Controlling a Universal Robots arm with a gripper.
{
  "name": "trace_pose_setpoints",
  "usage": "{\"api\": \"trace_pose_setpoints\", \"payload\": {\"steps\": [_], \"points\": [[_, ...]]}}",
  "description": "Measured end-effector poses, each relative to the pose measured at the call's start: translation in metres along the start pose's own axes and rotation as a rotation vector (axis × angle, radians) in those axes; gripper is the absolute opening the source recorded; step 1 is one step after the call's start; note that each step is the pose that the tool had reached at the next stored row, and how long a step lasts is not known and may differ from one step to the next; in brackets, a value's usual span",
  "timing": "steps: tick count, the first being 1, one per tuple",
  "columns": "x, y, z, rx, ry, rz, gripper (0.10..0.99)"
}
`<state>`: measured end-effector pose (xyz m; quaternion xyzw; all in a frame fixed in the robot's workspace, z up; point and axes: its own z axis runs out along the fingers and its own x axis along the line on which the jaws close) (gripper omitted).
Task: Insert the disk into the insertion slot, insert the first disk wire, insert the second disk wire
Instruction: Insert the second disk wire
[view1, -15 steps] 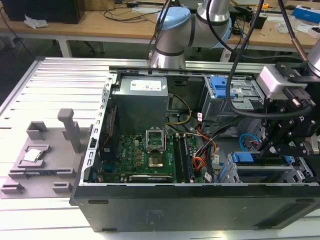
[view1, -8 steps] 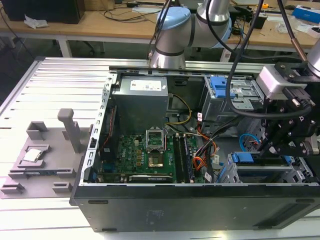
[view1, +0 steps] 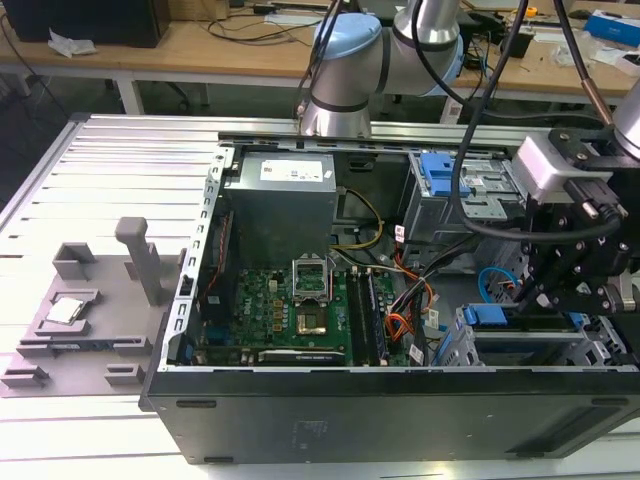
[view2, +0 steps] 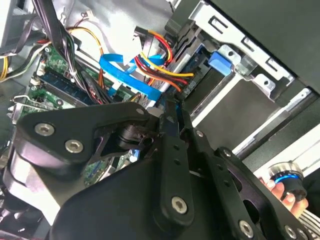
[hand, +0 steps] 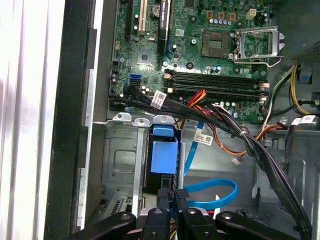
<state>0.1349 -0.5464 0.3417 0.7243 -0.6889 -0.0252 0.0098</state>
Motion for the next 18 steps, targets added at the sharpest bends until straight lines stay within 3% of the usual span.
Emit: {"api": "trace_pose_setpoints", "payload": {"steps": [8,18], "points": [[0.0049,0.0002,0.0016,0.000,-0.0055,0.000,0.165],[0.0054,0.0000,0.0066,-0.001,-0.0077,0.000,0.176]]}}
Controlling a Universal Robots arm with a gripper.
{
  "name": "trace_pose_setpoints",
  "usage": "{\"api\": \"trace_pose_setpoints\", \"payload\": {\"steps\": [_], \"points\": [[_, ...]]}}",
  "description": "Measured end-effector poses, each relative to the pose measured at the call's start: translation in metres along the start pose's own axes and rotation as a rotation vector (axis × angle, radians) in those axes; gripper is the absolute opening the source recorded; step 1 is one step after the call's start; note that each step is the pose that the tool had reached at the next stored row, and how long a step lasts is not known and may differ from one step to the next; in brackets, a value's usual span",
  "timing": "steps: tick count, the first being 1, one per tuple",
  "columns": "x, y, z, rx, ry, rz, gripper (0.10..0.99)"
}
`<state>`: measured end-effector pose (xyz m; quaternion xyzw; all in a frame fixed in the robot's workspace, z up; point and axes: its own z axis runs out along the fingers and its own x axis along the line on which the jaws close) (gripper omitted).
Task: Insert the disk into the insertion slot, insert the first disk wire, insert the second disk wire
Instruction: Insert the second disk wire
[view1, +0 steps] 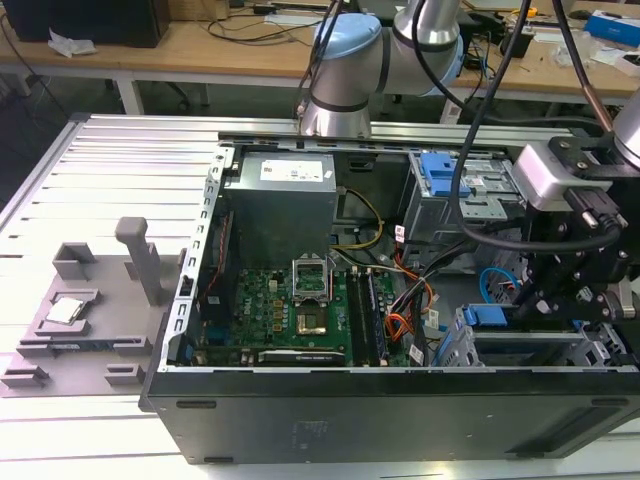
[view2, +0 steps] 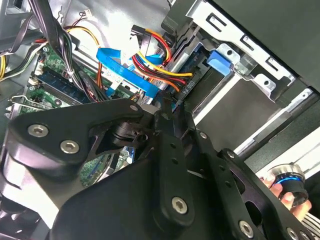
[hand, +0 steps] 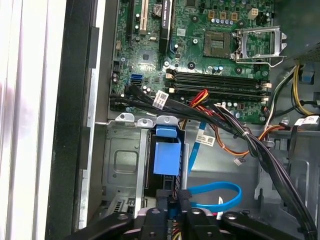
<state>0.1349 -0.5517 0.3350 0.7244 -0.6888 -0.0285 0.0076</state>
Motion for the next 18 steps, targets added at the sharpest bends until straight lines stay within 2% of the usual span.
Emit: {"api": "trace_pose_setpoints", "payload": {"steps": [1,2,3,4,9,13,15,18], "points": [[0.0000,0.0000,-0.0001,0.000,0.0003,0.000,0.239],[0.0000,0.0000,-0.0003,0.000,0.0005,0.000,0.239],[-0.0001,0.0003,-0.0060,0.000,-0.0005,0.000,0.239],[-0.0005,0.0008,-0.0163,0.000,0.0003,0.000,0.239],[-0.0011,0.0018,-0.0350,0.000,0.0005,0.000,0.239],[-0.0020,0.0020,-0.0399,0.000,0.0004,0.000,0.224],[-0.0024,0.0021,-0.0430,0.000,0.0005,0.000,0.106],[-0.0028,0.0025,-0.0514,0.000,0.0004,0.000,0.106]]}}
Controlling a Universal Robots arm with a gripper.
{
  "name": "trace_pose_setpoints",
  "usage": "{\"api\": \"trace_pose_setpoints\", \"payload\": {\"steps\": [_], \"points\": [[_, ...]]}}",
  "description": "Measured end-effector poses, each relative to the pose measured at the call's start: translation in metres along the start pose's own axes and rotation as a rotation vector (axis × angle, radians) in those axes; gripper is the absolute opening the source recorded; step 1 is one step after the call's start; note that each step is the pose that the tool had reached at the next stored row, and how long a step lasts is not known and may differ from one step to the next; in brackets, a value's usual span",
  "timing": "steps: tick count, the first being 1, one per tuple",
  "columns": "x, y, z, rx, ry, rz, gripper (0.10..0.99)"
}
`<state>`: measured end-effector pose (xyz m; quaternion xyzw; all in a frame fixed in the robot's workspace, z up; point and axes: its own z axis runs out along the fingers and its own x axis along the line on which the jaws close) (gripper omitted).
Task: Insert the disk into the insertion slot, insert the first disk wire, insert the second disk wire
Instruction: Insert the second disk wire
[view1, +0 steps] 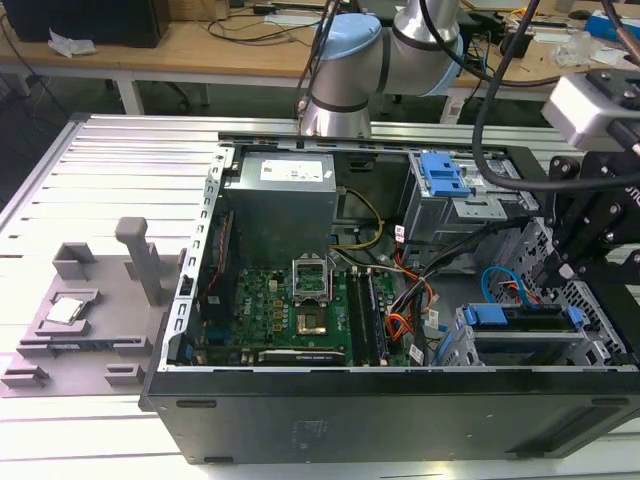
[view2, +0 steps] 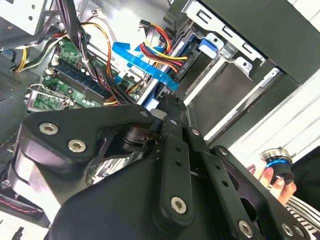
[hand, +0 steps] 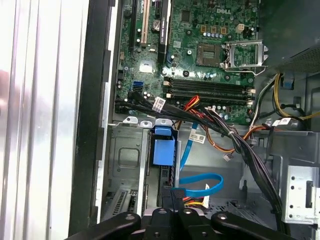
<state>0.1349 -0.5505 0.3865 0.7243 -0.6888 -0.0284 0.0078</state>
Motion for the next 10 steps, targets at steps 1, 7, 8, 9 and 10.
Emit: {"api": "trace_pose_setpoints", "payload": {"steps": [1,7,8,9,10], "points": [[-0.0001,0.0002,-0.0039,0.000,0.0001,0.000,0.106],[-0.0002,0.0004,-0.0071,0.000,-0.0001,0.000,0.106],[-0.0002,0.0004,-0.0072,0.000,-0.0002,0.000,0.106],[-0.0002,0.0004,-0.0072,0.000,-0.0003,0.000,0.106],[-0.0002,0.0004,-0.0072,0.000,-0.0003,0.000,0.106]]}}
